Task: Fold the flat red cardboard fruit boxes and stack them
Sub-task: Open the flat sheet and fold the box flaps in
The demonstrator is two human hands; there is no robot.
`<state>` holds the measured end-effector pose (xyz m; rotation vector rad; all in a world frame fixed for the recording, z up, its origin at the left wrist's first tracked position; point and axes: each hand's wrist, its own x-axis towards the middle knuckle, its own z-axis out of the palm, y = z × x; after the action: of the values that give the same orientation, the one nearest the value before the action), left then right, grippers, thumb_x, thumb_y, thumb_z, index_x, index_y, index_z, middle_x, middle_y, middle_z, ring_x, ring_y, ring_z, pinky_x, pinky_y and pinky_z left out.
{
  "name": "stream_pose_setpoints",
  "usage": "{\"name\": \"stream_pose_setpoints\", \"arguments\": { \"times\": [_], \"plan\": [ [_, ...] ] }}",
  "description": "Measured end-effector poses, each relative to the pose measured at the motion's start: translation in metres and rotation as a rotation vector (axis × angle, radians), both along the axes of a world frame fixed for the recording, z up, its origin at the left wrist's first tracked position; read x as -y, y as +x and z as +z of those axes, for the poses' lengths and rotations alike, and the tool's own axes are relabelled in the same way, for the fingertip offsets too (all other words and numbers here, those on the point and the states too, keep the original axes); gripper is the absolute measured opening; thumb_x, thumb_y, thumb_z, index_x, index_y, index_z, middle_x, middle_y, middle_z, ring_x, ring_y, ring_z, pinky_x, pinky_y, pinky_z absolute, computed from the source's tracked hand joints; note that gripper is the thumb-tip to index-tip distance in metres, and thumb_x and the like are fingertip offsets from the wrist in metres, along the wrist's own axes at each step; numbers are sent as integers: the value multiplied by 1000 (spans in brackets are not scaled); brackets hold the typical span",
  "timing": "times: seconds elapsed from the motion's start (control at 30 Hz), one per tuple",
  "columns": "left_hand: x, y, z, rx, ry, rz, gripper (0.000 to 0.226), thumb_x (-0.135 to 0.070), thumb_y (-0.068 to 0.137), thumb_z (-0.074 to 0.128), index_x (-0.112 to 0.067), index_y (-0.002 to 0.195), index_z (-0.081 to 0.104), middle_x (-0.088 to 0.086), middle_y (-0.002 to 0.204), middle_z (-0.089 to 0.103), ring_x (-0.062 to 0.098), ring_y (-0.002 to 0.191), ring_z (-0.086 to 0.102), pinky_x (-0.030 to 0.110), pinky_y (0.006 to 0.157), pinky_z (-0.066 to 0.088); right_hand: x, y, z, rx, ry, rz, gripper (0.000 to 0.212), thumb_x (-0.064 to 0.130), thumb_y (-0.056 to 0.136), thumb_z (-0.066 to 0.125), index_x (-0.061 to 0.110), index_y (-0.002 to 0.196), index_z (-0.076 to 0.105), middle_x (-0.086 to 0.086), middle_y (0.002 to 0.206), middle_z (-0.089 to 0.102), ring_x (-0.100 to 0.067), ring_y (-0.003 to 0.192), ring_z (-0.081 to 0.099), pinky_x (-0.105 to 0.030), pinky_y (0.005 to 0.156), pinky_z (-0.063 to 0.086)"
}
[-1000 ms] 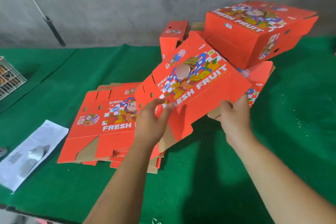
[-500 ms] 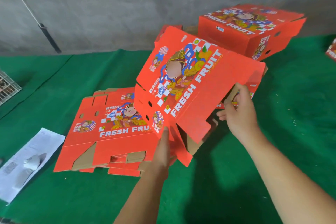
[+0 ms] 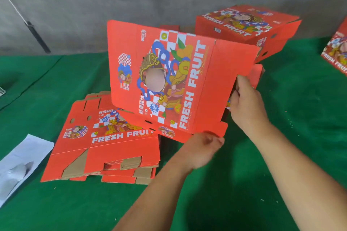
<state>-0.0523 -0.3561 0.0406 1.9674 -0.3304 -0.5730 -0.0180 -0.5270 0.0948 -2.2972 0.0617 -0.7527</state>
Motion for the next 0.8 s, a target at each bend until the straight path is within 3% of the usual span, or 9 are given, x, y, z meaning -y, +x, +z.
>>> {"name": "stream_pose_setpoints", "arguments": {
  "times": [0.07,0.17,0.23,0.3,0.4,0.47,0.57,0.67,0.8],
  "plan": [
    [-11,10,17,79,-16,55,22,-38,90,57,-21,85,71,3,88,78,32,80,72,45,81,58,7,3,3,29,-10,28,42,-2,96,46,32,119,48,4,83,60,-13,71,54,-34,59,37],
    [-23,25,56,370,-73,207,13,-26,96,63,-23,102,75,-13,94,75,9,84,69,35,82,54,21,9,0,0,-75,-15,37,-2,95,46,29,116,49,-14,102,65,-40,88,59,-35,66,35],
    [-29,37,88,804,-60,370,28,-26,93,68,-21,121,71,-11,111,69,7,104,64,33,93,48,35,12,5,-19,-50,-56,39,-3,93,47,25,118,55,-12,103,67,-37,90,62,-38,69,41],
    [-38,52,120,1109,90,448,57,-34,88,70,-18,142,59,8,142,57,25,136,48,39,114,34,58,16,15,-16,85,-39,39,-8,88,50,17,114,64,-9,104,68,-28,90,65,-41,78,48],
    [-48,77,150,989,444,283,96,-64,83,72,-29,162,30,11,167,29,34,154,22,47,126,12,75,12,34,53,98,-20,33,-15,81,43,5,93,65,-6,93,57,-15,72,59,-30,73,46],
    [-42,81,149,817,572,-7,101,-77,77,69,-38,161,29,-2,165,35,29,153,28,46,123,15,70,8,39,132,-52,-19,39,-19,70,37,6,81,64,-7,90,56,-14,79,52,-17,77,41],
    [-17,58,115,731,725,-347,106,-90,72,57,-44,161,23,-10,170,22,31,158,12,56,125,5,58,5,40,163,-60,49,35,-18,64,36,8,70,59,-9,82,54,-22,80,51,-26,74,39],
    [13,32,87,884,765,-324,113,-94,72,48,-41,164,10,-8,173,14,35,159,2,64,123,-3,56,1,42,197,-49,105,37,-25,64,38,7,68,56,-12,82,55,-31,80,54,-40,73,41],
    [45,19,90,907,623,-221,113,-84,83,50,-22,166,5,-1,170,23,36,159,8,64,124,1,46,-8,60,294,-65,183,35,-22,66,38,8,68,55,-9,84,56,-25,82,56,-34,74,44]
  ]
}}
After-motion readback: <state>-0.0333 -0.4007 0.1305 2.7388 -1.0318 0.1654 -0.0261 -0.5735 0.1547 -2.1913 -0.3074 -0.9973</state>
